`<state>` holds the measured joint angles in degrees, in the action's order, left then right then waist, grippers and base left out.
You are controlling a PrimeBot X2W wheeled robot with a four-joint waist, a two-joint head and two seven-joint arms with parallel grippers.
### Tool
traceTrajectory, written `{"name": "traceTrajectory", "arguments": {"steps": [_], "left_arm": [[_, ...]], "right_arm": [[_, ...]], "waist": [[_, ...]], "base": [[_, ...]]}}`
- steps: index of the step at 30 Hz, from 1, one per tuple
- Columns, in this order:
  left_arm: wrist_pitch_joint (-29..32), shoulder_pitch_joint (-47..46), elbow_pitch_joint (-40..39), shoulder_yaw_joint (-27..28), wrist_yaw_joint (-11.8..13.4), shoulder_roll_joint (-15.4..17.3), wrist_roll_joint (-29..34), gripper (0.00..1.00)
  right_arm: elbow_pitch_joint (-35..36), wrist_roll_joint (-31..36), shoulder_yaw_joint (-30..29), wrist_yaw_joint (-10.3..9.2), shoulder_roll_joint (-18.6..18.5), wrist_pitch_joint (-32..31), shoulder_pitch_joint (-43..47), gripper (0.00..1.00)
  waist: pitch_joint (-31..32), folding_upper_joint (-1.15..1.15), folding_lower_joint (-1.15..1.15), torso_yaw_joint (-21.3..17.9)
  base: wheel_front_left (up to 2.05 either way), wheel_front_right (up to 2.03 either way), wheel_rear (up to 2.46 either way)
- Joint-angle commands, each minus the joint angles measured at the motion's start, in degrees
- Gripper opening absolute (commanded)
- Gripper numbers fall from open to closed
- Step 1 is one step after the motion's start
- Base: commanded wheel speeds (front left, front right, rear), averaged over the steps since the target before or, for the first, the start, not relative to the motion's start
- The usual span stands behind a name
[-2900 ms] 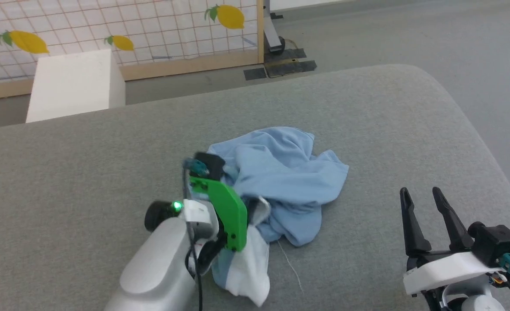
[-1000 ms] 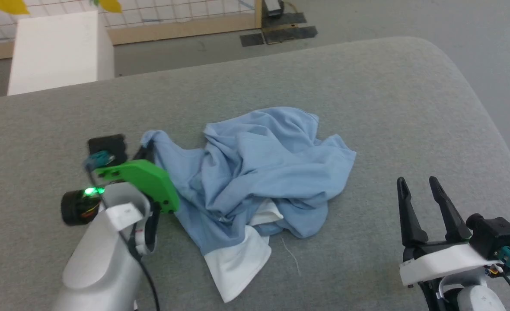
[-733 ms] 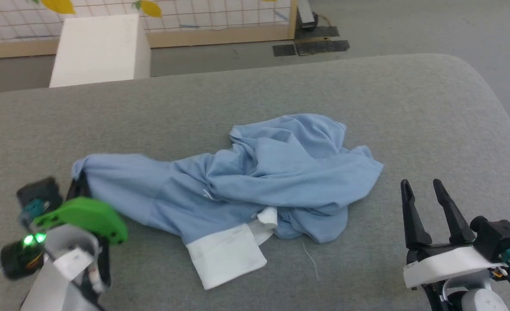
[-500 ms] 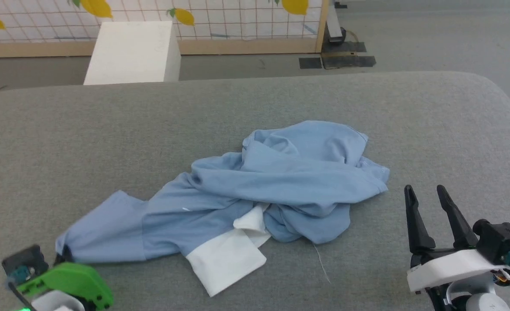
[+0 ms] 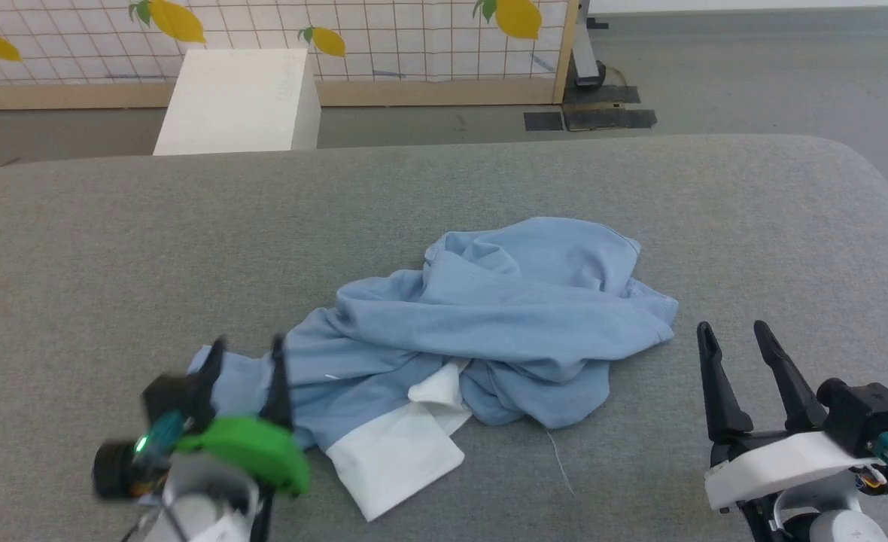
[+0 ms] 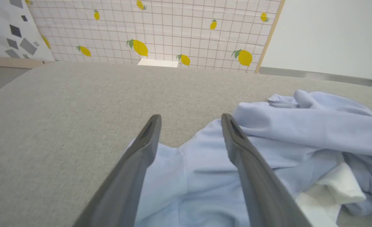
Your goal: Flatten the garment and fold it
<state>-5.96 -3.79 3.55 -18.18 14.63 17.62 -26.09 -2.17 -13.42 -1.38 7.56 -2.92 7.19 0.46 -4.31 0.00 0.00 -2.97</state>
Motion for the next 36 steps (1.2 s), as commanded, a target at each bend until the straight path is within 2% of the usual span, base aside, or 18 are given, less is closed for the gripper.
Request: {"name": "traceTrajectory", "arguments": {"steps": [1, 7, 12, 14, 18, 20, 21, 22, 26, 29, 32, 36], "left_arm": [[1.29, -4.15, 0.21, -1.50, -1.12, -0.49, 1.16, 1.00], [9.33, -20.05, 7.74, -8.85, -7.54, -2.90, 3.74, 1.00], [20.39, -28.80, 16.79, -12.19, -13.06, -4.92, 1.23, 1.00], [25.77, -30.77, 19.29, -12.98, -13.63, -5.06, 0.46, 1.00], [36.66, -32.56, 21.46, -13.93, -11.88, -4.61, -0.27, 1.00], [40.40, -32.78, 20.05, -14.21, -11.42, -4.52, -0.88, 1.00], [41.31, -32.79, 19.00, -14.25, -11.38, -4.49, -1.18, 0.45], [42.48, -32.70, 17.72, -14.52, -11.60, -4.23, -1.39, 0.00], [44.83, -32.28, 12.88, -14.96, -13.08, -2.94, -2.49, 0.00], [43.21, -33.25, 10.06, -14.01, -13.91, -1.11, -2.21, 0.00], [38.71, -35.23, 8.45, -10.51, -14.16, 0.37, -3.01, 0.00], [33.44, -38.20, 10.73, -4.96, -12.45, 4.12, -2.52, 0.00]], "right_arm": [[0.44, 0.47, 0.34, -0.08, 0.04, -0.24, 0.45, 1.00], [0.79, 0.03, 1.35, -0.08, 0.04, -0.23, -0.81, 1.00], [0.02, -1.01, 2.11, -0.08, 0.04, 0.67, -2.40, 1.00], [-0.56, -1.36, 1.98, -0.08, 0.04, 1.16, -2.73, 1.00], [-1.65, -1.70, 1.58, -0.08, 0.04, 2.12, -3.31, 1.00], [-2.07, -1.81, 1.22, -0.08, 0.04, 2.55, -3.44, 1.00], [-2.23, -1.84, 1.13, -0.08, 0.04, 2.70, -3.50, 1.00], [-2.42, -1.85, 1.07, -0.08, 0.04, 2.86, -3.57, 1.00], [-3.10, -2.16, 1.32, -0.08, 0.04, 3.35, -4.06, 1.00], [-3.28, -2.36, 1.79, -0.08, 0.04, 3.66, -4.57, 1.00], [-3.35, -2.35, 2.06, -0.08, 0.04, 3.95, -5.23, 1.00], [-3.49, -2.67, 2.64, -0.08, 0.04, 4.39, -6.10, 1.00]], "waist": [[-0.58, 0.00, 0.00, -0.68], [-3.59, 0.00, 0.00, -3.81], [-6.91, 0.00, 0.00, -7.74], [-7.80, 0.00, 0.00, -9.00], [-8.82, 0.00, 0.00, -10.85], [-8.96, 0.00, 0.00, -11.19], [-8.99, 0.00, 0.00, -11.30], [-8.98, 0.00, 0.00, -11.38], [-8.71, 0.00, 0.00, -11.23], [-8.70, 0.00, 0.00, -10.91], [-9.16, 0.00, 0.00, -10.61], [-10.15, 0.00, 0.00, -10.86]], "base": [[0.00, 0.00, 0.00], [0.00, 0.00, 0.00], [0.00, 0.00, 0.00], [0.00, 0.00, 0.00], [0.00, 0.00, 0.00], [0.00, 0.00, 0.00], [0.00, 0.00, 0.00], [0.00, 0.00, 0.00], [0.00, 0.00, 0.00], [0.00, 0.00, 0.00], [0.00, 0.00, 0.00], [0.00, 0.00, 0.00]]}}
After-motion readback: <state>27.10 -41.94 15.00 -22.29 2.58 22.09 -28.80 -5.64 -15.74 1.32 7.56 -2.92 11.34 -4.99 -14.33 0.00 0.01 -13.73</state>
